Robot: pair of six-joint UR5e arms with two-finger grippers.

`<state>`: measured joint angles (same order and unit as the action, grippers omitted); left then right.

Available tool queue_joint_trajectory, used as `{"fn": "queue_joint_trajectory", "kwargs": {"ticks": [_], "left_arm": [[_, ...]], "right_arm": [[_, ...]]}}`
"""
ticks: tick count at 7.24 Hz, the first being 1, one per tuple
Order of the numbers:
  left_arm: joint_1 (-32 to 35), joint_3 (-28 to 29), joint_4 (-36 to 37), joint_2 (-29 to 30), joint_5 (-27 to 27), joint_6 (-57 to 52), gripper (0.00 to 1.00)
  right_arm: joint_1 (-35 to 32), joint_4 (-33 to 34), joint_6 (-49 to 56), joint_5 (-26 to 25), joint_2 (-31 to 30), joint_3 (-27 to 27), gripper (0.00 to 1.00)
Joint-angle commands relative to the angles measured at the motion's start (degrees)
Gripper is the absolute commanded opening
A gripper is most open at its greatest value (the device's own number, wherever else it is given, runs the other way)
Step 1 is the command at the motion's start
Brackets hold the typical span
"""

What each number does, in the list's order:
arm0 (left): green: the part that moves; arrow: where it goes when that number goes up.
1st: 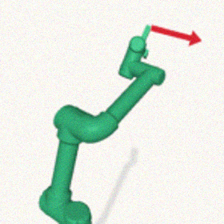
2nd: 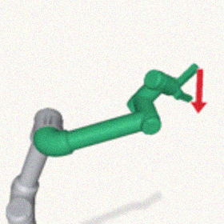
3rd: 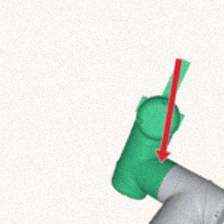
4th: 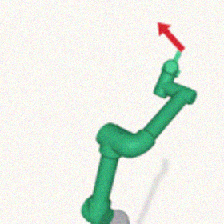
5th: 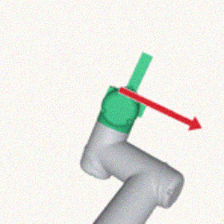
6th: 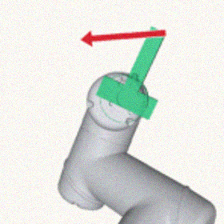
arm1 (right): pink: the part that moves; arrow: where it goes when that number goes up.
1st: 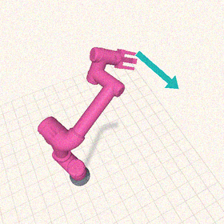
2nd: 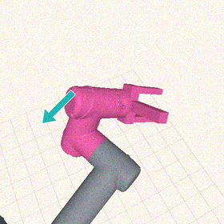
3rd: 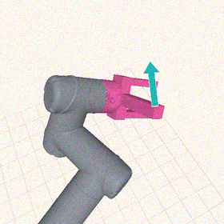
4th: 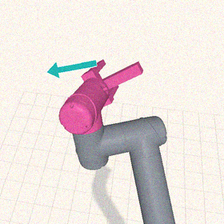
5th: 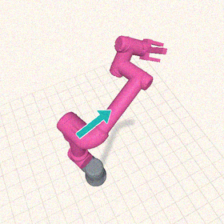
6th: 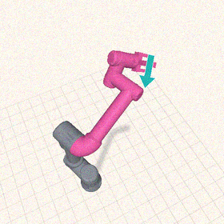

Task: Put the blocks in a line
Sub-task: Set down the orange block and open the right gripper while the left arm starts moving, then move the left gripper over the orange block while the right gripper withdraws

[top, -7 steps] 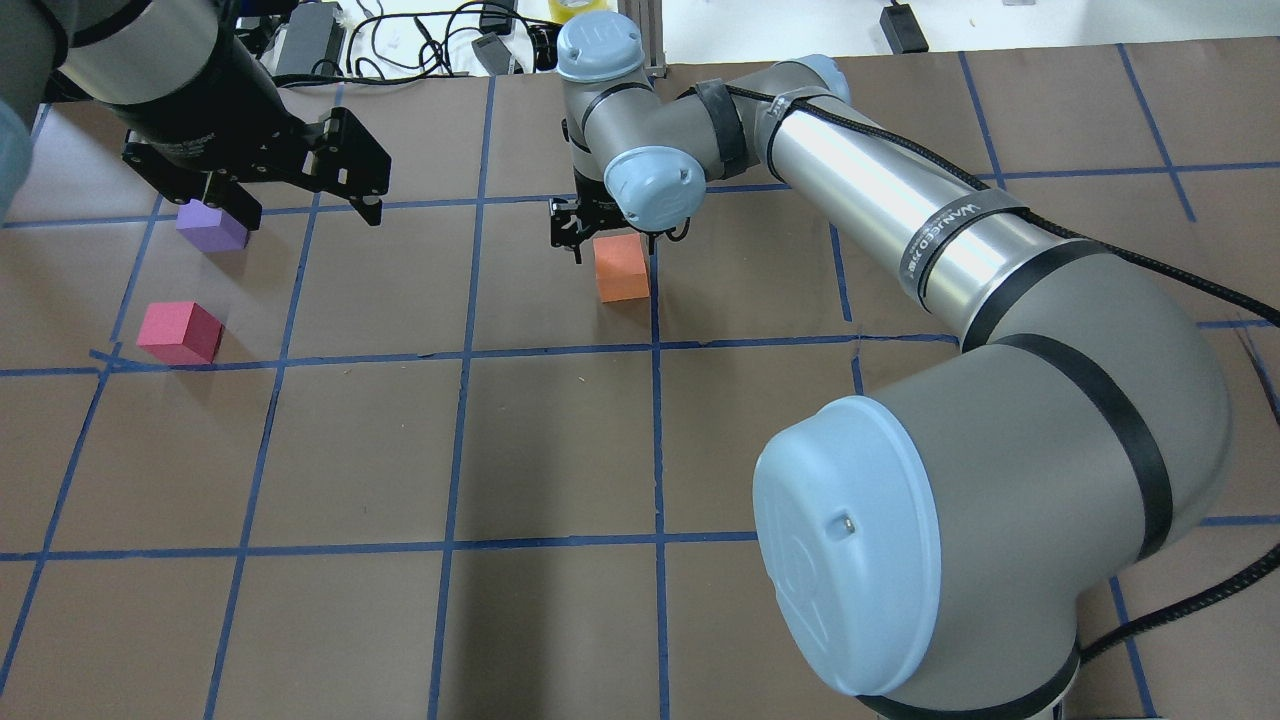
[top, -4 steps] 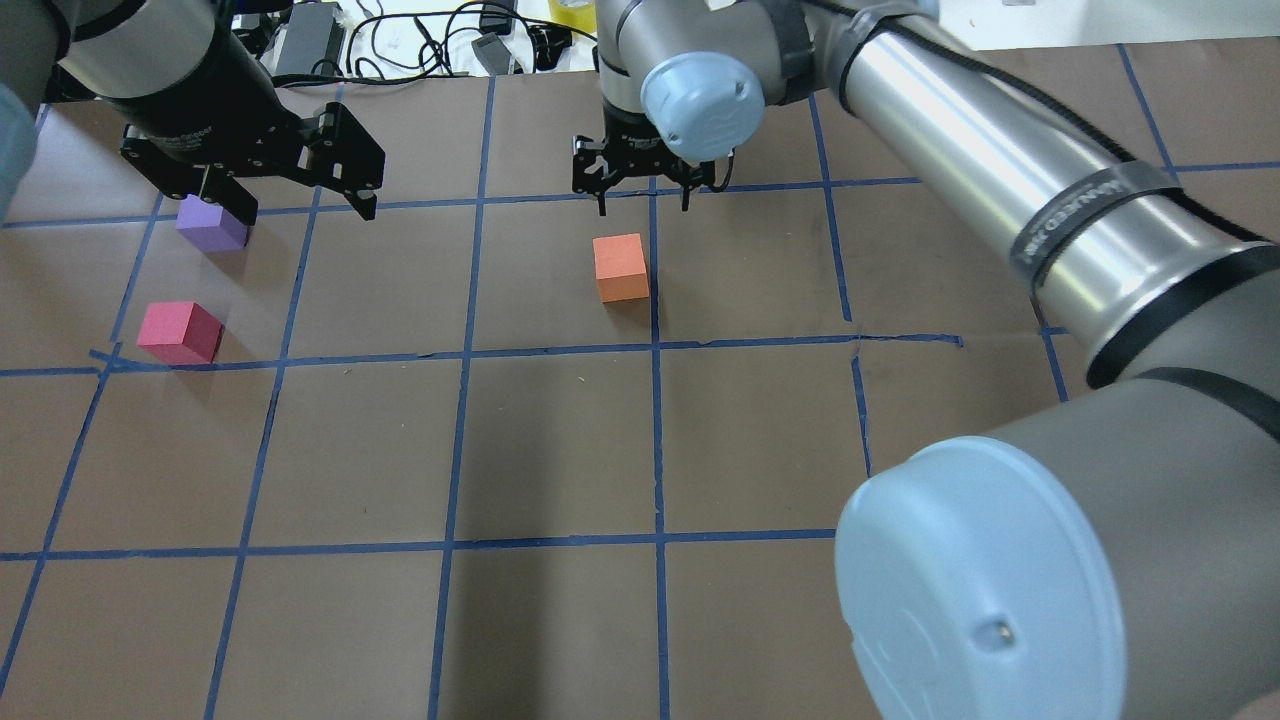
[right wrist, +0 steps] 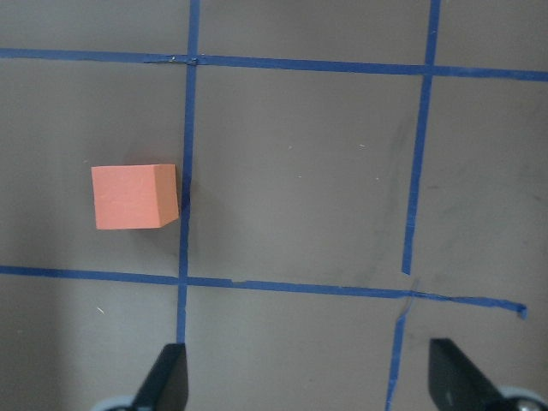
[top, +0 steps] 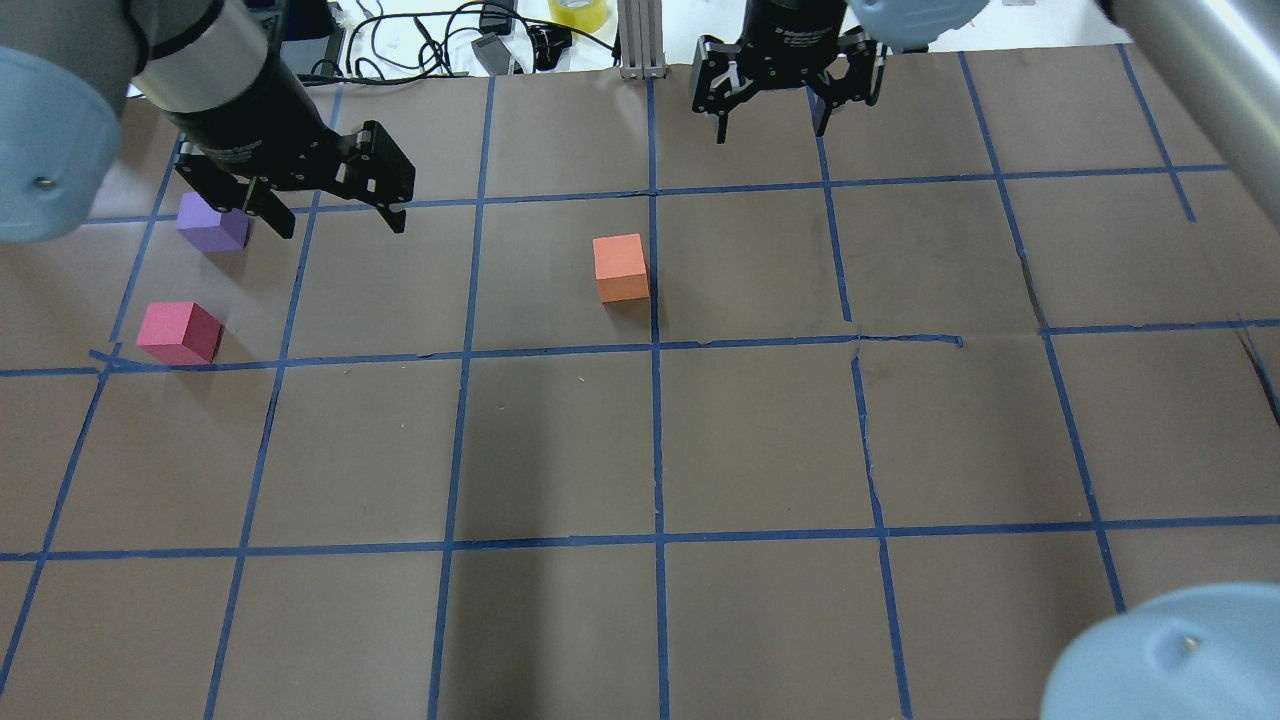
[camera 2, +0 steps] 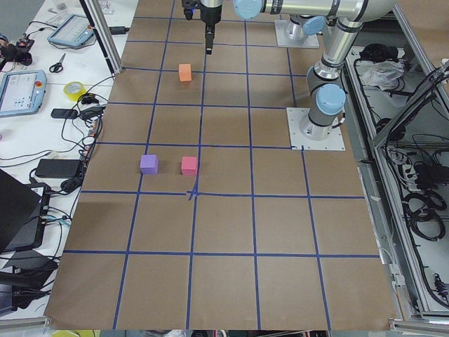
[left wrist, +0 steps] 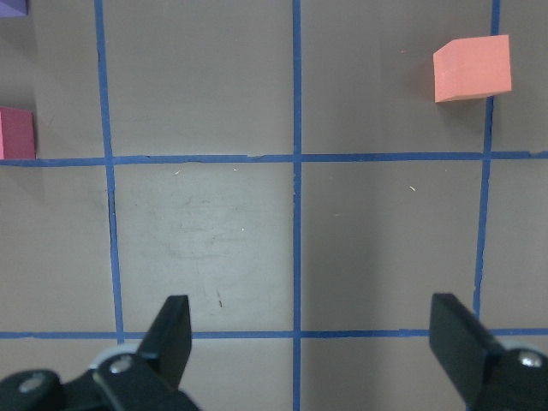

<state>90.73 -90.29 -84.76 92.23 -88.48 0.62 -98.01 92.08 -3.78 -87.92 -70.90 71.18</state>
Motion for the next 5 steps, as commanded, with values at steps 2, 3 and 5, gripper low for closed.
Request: {"fn": "queue_joint_trajectory", "kwargs": {"ticks": [2, 3, 5], "left_arm": [[6.54, -1.47, 15.80, 11.53, 0.86, 10.42, 1.00], [8.21, -1.21, 20.55, 15.40, 0.77, 12.54, 1.00], [11.82, 0.72, 27.60, 21.91, 0.68, 18.97, 1.00]], "right_arm": [[9.57, 0.02, 13.33, 0.11, -12.20, 12.54, 1.00], [10.03, -0.84, 13.79, -0.32, -14.94, 14.49, 1.00], [9.77, -0.42, 13.36, -0.85, -16.99, 17.31, 1.00]]}}
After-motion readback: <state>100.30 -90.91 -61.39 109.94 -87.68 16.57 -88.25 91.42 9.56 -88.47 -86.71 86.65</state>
